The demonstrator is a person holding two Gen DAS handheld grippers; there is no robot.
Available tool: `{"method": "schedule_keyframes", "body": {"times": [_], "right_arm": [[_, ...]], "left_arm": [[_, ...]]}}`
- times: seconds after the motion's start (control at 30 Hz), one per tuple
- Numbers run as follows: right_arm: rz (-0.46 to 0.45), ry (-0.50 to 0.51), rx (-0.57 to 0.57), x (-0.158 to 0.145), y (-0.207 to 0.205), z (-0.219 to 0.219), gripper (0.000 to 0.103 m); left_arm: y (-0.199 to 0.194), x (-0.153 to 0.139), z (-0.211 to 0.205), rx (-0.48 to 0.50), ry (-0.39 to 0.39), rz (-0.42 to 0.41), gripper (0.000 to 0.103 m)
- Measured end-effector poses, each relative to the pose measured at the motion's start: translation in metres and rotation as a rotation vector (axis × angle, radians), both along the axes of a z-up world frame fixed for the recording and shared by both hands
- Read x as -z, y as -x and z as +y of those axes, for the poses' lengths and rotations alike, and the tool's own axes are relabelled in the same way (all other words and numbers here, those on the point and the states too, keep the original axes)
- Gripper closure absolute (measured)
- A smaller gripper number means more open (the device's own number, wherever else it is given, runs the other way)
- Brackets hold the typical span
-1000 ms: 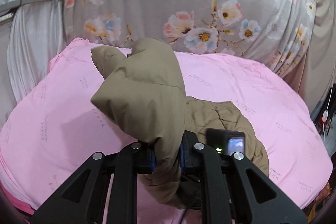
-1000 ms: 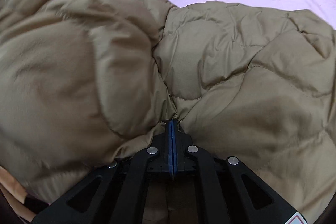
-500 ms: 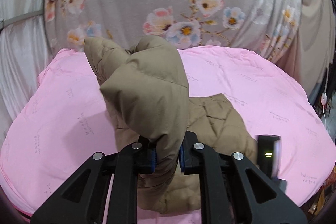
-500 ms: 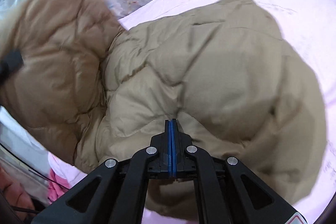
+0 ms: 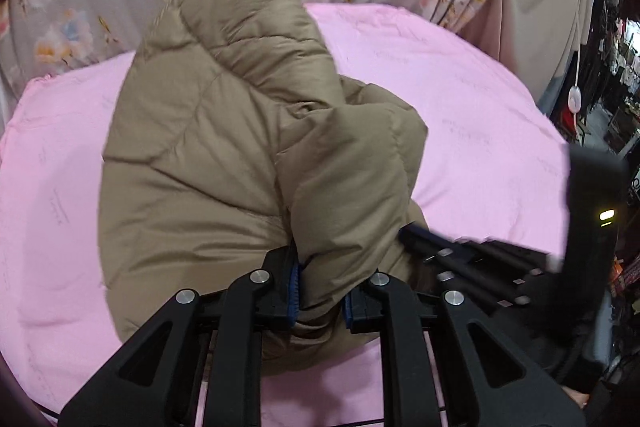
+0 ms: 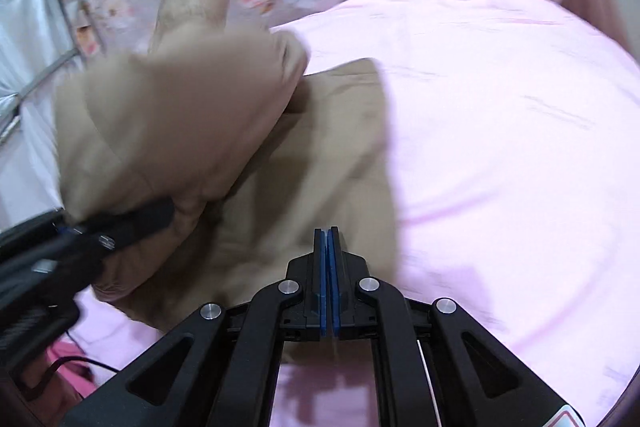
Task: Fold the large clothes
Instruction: 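Fold the lifted jacket end over the bundle with both grippers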
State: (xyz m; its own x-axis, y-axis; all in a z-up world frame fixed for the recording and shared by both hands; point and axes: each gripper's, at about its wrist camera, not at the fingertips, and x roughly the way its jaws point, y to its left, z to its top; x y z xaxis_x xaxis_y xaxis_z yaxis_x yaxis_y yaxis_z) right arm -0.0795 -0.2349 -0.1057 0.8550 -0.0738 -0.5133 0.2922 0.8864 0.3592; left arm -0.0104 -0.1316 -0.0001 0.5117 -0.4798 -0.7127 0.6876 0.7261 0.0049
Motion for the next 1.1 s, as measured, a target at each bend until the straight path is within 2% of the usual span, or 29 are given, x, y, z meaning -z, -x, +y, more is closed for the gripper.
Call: {"method": "schedule_keyframes", "body": {"times": [0.1, 0.2, 0.3, 0.33, 0.37, 0.43, 0.47, 0.57, 0.6, 0.67, 0.77, 0.87, 0.9, 0.97, 1.03, 1.1], "right_arm": [[0.031, 0.063, 0.083, 0.000, 0.011, -0.010, 0.095], [0.007, 0.064, 0.118, -0.008, 0.019, -0.020, 0.094], [-0.039, 0.101, 0.143, -0.022, 0.031, -0.026, 0.080], [-0.056, 0.122, 0.145, -0.029, 0.029, -0.026, 0.071], [-0.083, 0.146, 0.141, -0.040, 0.034, -0.021, 0.066], [-0.137, 0.183, 0.120, -0.061, 0.036, -0.016, 0.062], [-0.162, 0.197, 0.103, -0.072, 0.036, -0.013, 0.057], [-0.237, 0.244, 0.030, -0.115, 0.027, 0.012, 0.041], [-0.242, 0.261, 0.002, -0.125, 0.022, 0.020, 0.040], [-0.221, 0.279, -0.049, -0.136, 0.010, 0.037, 0.039], [-0.149, 0.253, -0.126, -0.135, -0.021, 0.057, 0.039], [-0.078, 0.229, -0.186, -0.122, -0.050, 0.069, 0.039], [-0.055, 0.220, -0.189, -0.118, -0.058, 0.069, 0.043], [-0.023, 0.208, -0.189, -0.111, -0.067, 0.066, 0.088], [-0.012, 0.162, -0.179, -0.108, -0.064, 0.053, 0.094], [-0.007, 0.157, -0.143, -0.102, -0.051, 0.040, 0.097]], "left_arm": [[0.001, 0.010, -0.008, -0.001, -0.038, 0.002, 0.086], [0.002, -0.001, 0.002, -0.012, -0.024, 0.009, 0.083], [0.002, -0.023, 0.024, -0.016, 0.036, 0.057, 0.071], [0.000, -0.034, 0.035, -0.019, 0.075, 0.087, 0.065], [-0.002, -0.041, 0.046, -0.018, 0.116, 0.111, 0.050], [-0.006, -0.059, 0.072, -0.037, 0.219, 0.140, 0.028], [-0.007, -0.068, 0.085, -0.058, 0.254, 0.127, 0.026], [-0.014, -0.087, 0.113, -0.124, 0.294, 0.074, 0.026], [-0.018, -0.091, 0.124, -0.173, 0.294, 0.046, 0.026], [-0.028, -0.092, 0.136, -0.258, 0.256, 0.010, 0.026], [-0.052, -0.082, 0.152, -0.340, 0.224, 0.047, 0.026], [-0.065, -0.065, 0.159, -0.390, 0.176, 0.069, 0.026], [-0.068, -0.060, 0.160, -0.392, 0.168, 0.082, 0.026], [-0.068, -0.055, 0.156, -0.388, 0.158, 0.095, 0.027], [-0.067, -0.052, 0.149, -0.376, 0.143, 0.098, 0.027], [-0.064, -0.049, 0.140, -0.352, 0.128, 0.100, 0.027]]}}
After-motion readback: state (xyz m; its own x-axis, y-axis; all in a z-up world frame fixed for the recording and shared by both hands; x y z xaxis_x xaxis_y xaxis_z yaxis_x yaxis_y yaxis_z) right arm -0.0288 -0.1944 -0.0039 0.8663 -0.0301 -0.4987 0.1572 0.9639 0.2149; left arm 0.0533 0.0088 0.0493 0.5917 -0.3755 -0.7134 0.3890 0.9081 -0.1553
